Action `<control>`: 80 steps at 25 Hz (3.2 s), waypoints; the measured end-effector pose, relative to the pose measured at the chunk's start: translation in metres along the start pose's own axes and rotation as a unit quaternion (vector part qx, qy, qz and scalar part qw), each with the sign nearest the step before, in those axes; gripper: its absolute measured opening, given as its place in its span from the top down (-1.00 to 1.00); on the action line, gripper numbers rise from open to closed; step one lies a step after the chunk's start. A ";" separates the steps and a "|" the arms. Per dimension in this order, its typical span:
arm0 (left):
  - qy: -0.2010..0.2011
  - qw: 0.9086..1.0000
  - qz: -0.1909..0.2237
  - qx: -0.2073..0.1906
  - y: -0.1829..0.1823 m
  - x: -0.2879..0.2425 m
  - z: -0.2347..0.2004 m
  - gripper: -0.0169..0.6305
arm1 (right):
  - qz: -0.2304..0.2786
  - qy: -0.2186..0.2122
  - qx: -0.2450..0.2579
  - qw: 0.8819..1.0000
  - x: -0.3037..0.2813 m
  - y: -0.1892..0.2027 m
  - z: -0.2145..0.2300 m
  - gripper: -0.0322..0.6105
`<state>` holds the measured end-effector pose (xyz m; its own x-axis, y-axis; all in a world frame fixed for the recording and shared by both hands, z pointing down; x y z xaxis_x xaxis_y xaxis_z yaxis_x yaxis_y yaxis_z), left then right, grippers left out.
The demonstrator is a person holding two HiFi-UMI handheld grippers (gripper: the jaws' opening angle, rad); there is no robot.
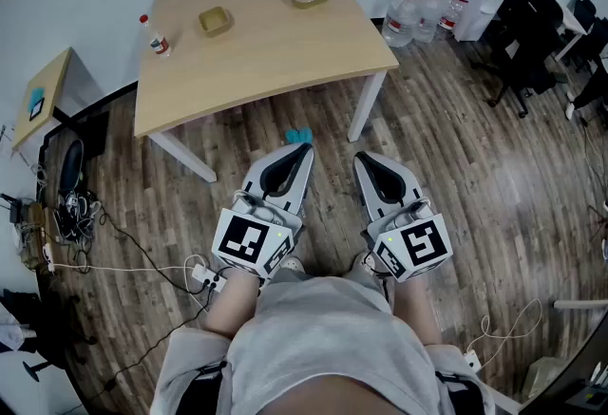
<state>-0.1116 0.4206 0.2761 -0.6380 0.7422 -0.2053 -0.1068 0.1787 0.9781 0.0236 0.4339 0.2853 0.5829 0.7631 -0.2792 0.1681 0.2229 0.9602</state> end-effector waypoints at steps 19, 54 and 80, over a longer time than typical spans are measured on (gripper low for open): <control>0.030 0.999 0.007 -0.006 0.012 0.031 -0.042 0.90 | 0.002 0.035 -0.006 0.999 -0.028 -0.001 -0.048 0.85; -0.032 0.999 0.010 -0.020 -0.016 -0.123 -0.079 0.90 | 0.015 -0.006 0.004 1.000 -0.103 -0.023 0.104 0.85; -0.074 0.997 0.001 -0.014 -0.031 -0.236 -0.056 0.90 | 0.012 -0.049 -0.007 0.999 -0.114 -0.009 0.225 0.85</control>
<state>-0.0001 0.2042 0.2960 -0.5197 0.8296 -0.2042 -0.1291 0.1601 0.9786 0.1346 0.2079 0.3093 0.6618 0.7052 -0.2545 0.1427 0.2148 0.9662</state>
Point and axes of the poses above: the fingertips, and each gripper's own axes: x backward along the fingers, z to its right, y out of its underside, the point moved 5 cm from there along x, backward along the fingers, and after that the axes turned 15 degrees about -z, right-handed, at the moved point
